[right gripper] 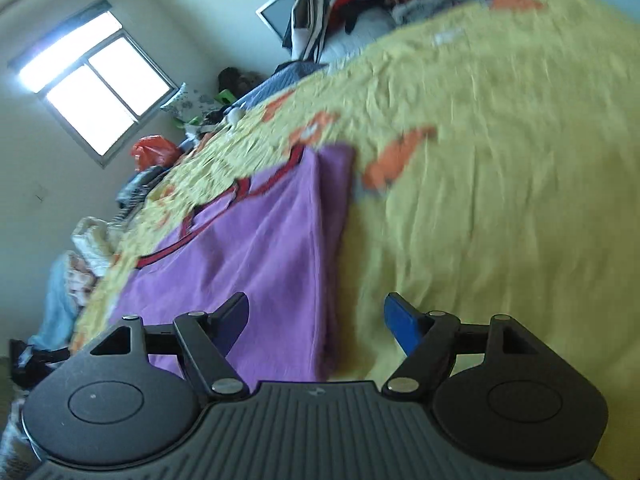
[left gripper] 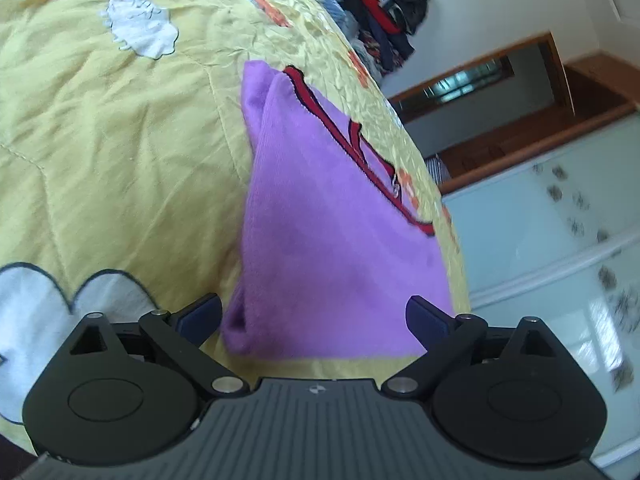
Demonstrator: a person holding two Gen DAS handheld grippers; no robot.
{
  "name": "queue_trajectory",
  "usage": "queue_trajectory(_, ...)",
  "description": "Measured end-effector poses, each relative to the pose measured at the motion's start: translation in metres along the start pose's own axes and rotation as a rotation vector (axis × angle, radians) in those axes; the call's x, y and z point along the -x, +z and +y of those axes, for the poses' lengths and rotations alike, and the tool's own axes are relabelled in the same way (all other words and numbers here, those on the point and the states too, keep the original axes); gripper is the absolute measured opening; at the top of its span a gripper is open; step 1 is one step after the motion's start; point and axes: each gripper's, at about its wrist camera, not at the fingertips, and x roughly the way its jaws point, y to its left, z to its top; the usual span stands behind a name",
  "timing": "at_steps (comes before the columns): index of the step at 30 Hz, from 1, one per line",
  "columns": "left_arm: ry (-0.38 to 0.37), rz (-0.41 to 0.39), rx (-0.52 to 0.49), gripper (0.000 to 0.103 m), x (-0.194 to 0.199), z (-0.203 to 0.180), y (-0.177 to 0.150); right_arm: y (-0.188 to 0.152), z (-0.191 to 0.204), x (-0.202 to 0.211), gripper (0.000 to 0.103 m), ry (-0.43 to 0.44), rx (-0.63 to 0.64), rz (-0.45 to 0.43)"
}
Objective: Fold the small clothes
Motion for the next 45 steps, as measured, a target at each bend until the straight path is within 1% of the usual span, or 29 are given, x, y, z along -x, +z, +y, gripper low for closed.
queue_trajectory(2,-0.029,0.026,0.022,0.094,-0.011,-0.001,0.004,-0.006,0.0,-0.007,0.075,0.082,-0.034,0.036)
queue_trajectory(3,-0.034,0.038,0.032,0.092,-0.016,-0.005,0.007,-0.008,0.002,-0.008,0.075,0.088,-0.04,0.035)
queue_trajectory(4,-0.036,0.051,0.06,0.081,-0.02,-0.004,0.009,-0.009,0.001,-0.009,0.075,0.103,-0.065,0.036)
queue_trajectory(5,-0.038,0.07,0.071,0.073,-0.027,-0.006,0.011,-0.01,-0.001,-0.011,0.071,0.146,-0.106,0.039)
queue_trajectory(6,-0.029,0.1,0.073,0.042,-0.034,-0.005,0.011,-0.011,-0.004,-0.017,0.047,0.185,-0.147,0.046)
queue_trajectory(7,0.0,0.142,0.094,0.014,-0.045,-0.002,0.012,-0.013,-0.005,-0.024,0.027,0.188,-0.17,0.063)
queue_trajectory(8,0.0,0.158,0.121,0.014,-0.05,0.004,0.012,-0.014,-0.002,-0.03,0.005,0.175,-0.157,0.068)
queue_trajectory(9,-0.012,0.164,0.128,0.014,-0.051,0.006,0.013,-0.014,0.002,-0.033,0.005,0.173,-0.122,0.061)
queue_trajectory(11,0.018,0.158,0.079,0.013,-0.043,0.001,0.015,-0.014,0.009,-0.029,0.004,0.174,-0.103,0.036)
queue_trajectory(13,0.023,0.145,0.033,0.013,-0.029,-0.005,0.014,-0.009,0.017,-0.012,0.004,0.192,-0.072,-0.014)
queue_trajectory(16,0.054,0.135,-0.001,0.011,-0.013,-0.008,0.013,0.0,0.03,0.01,0.004,0.169,-0.001,-0.05)
queue_trajectory(19,0.087,0.149,-0.022,0.011,-0.007,-0.002,0.006,-0.005,0.029,0.008,0.004,0.088,0.056,-0.004)
queue_trajectory(22,0.114,0.159,-0.001,0.012,0.0,0.006,0.005,-0.021,0.013,0.0,0.004,0.054,0.026,0.083)
queue_trajectory(24,0.165,0.122,-0.03,0.013,0.017,-0.002,0.009,-0.021,0.01,0.008,0.009,-0.014,0.003,0.091)
queue_trajectory(26,0.221,0.05,-0.098,0.014,0.037,-0.022,0.017,-0.015,0.02,0.035,0.01,-0.066,0.063,0.019)
queue_trajectory(27,0.234,0.018,-0.125,0.028,0.044,-0.035,0.021,-0.011,0.032,0.043,0.011,-0.111,0.129,-0.014)
queue_trajectory(29,0.244,-0.039,-0.199,0.074,0.041,-0.065,0.03,0.001,0.061,0.045,0.011,-0.169,0.257,-0.067)
queue_trajectory(30,0.236,-0.068,-0.236,0.083,0.032,-0.081,0.033,0.008,0.077,0.037,0.011,-0.181,0.307,-0.086)
queue_trajectory(31,0.234,-0.09,-0.28,0.087,0.019,-0.095,0.035,0.014,0.093,0.024,0.011,-0.178,0.359,-0.094)
queue_trajectory(32,0.245,-0.094,-0.326,0.085,0.0,-0.109,0.038,0.02,0.108,0.007,0.013,-0.179,0.403,-0.094)
queue_trajectory(34,0.273,-0.103,-0.389,0.085,-0.05,-0.13,0.042,0.031,0.131,-0.037,0.034,-0.187,0.45,-0.099)
queue_trajectory(35,0.308,-0.108,-0.42,0.083,-0.074,-0.135,0.045,0.039,0.139,-0.064,0.058,-0.187,0.462,-0.066)
queue_trajectory(36,0.348,-0.105,-0.43,0.08,-0.099,-0.137,0.049,0.045,0.146,-0.09,0.07,-0.191,0.482,-0.039)
queue_trajectory(39,0.458,-0.085,-0.426,0.072,-0.158,-0.123,0.057,0.048,0.16,-0.156,0.07,-0.236,0.547,0.015)
queue_trajectory(41,0.536,-0.14,-0.484,0.072,-0.165,-0.118,0.058,0.042,0.157,-0.193,0.069,-0.263,0.577,0.111)
queue_trajectory(42,0.552,-0.145,-0.497,0.072,-0.163,-0.117,0.059,0.039,0.153,-0.204,0.069,-0.319,0.615,0.114)
queue_trajectory(43,0.562,-0.155,-0.501,0.069,-0.159,-0.113,0.061,0.038,0.147,-0.203,0.071,-0.34,0.645,0.077)
queue_trajectory(44,0.583,-0.175,-0.519,0.065,-0.156,-0.107,0.061,0.045,0.136,-0.202,0.078,-0.352,0.607,0.065)
queue_trajectory(45,0.576,-0.193,-0.545,0.063,-0.153,-0.101,0.06,0.054,0.122,-0.198,0.078,-0.354,0.56,0.045)
